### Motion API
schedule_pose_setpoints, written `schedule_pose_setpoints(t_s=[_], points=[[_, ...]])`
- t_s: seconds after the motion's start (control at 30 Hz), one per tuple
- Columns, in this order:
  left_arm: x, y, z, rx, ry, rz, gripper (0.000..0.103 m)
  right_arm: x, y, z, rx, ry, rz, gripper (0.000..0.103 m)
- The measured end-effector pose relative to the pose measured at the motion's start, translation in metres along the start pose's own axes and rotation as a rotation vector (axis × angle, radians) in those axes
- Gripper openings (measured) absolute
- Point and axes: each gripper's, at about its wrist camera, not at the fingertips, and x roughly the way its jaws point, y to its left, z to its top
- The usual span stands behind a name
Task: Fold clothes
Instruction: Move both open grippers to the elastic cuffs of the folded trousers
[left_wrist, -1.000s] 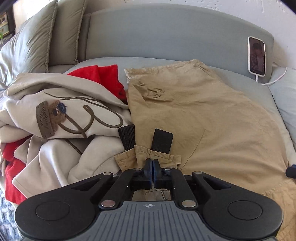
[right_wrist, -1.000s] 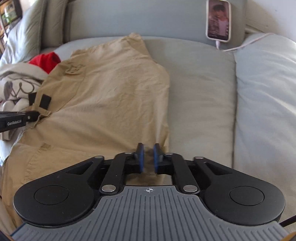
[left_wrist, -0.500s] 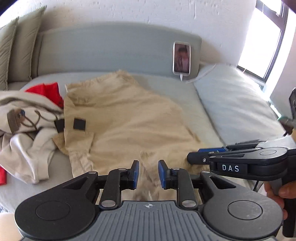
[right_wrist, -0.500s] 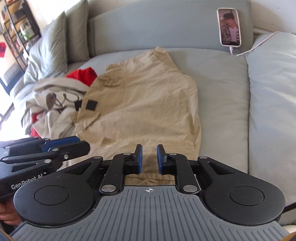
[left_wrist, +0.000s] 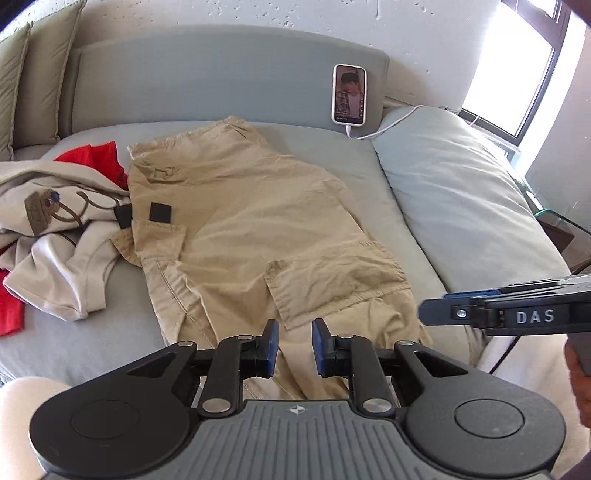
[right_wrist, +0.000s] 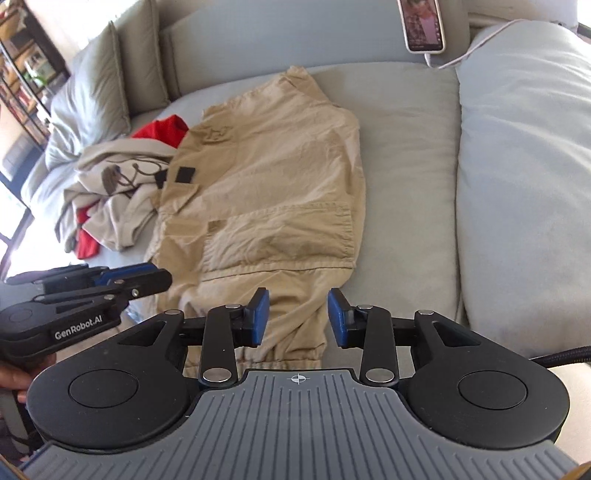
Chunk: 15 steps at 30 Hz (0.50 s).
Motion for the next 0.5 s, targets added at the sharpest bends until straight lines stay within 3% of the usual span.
schedule_pose_setpoints(t_s=[0.1, 0.2, 0.33, 0.5], points=[[0.004, -0.003, -0.005, 0.009, 0.057, 0.005, 0.019, 0.017, 0.013, -0.004, -0.017, 0.011, 0.017, 0.038], [0.008, -0.006, -0.011, 0.018, 0.114, 0.010, 0.019, 0.048, 0.020, -0.014, -0.058, 0.085, -0.054, 0.037], [0.014, -0.010, -0.018, 0.031, 0.191, 0.016, 0.022, 0.035, 0.023, -0.018, -0.073, 0.117, -0.088, 0.038], [-0.011, 0.002, -0.017, -0.039, 0.112, 0.008, 0.033, -0.008, -0.002, -0.019, 0.073, 0.099, -0.001, 0.051]])
